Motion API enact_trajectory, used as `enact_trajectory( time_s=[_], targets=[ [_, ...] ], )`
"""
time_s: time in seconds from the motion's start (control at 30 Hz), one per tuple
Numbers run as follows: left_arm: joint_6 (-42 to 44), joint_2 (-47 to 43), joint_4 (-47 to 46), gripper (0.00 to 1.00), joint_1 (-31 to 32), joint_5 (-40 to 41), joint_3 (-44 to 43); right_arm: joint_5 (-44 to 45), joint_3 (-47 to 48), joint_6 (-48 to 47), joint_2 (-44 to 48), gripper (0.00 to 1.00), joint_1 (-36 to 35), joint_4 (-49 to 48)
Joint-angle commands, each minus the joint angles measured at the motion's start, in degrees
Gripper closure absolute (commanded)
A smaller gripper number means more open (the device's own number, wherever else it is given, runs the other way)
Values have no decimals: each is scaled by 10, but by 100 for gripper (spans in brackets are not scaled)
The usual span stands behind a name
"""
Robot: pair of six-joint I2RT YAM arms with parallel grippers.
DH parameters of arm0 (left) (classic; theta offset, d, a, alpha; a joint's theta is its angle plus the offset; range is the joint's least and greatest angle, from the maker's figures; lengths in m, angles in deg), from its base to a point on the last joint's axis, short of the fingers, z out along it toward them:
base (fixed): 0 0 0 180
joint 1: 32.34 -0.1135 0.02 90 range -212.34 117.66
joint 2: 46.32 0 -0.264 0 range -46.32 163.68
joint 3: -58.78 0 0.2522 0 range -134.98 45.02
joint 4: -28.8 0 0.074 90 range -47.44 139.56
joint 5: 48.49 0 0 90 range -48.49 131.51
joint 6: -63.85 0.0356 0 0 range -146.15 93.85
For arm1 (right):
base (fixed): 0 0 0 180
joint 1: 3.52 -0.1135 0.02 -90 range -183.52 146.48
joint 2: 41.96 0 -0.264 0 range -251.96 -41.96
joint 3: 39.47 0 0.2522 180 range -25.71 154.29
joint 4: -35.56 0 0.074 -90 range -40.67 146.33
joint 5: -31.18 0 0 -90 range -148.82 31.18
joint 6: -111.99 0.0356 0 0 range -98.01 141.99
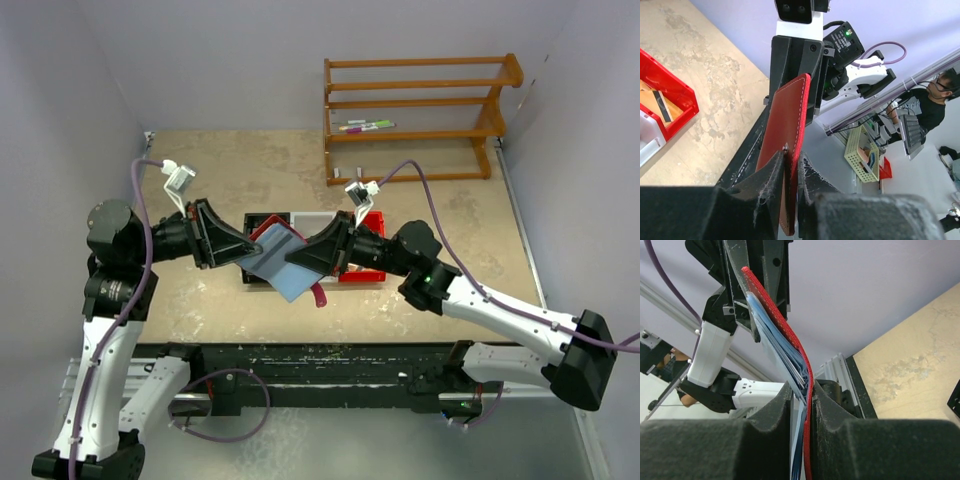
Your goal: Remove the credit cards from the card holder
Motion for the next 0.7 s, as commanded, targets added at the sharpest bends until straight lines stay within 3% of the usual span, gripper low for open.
enact_trajectory(
  time_s=[0.0, 0.07, 0.5, 0.67],
  targets=[
    [-34, 3, -31, 78, 3, -14, 13, 4, -2, 1, 15, 84, -7, -49],
    [-47, 3, -38, 70, 3, -19, 18, 7, -2, 1, 17, 85, -7, -51],
    [-59, 7, -39, 73, 3, -15, 15, 2, -9, -10, 29, 86, -8, -44],
    [-82, 11, -59, 65, 3, -10, 14, 3, -12, -17, 35, 87, -8, -34]
  ],
)
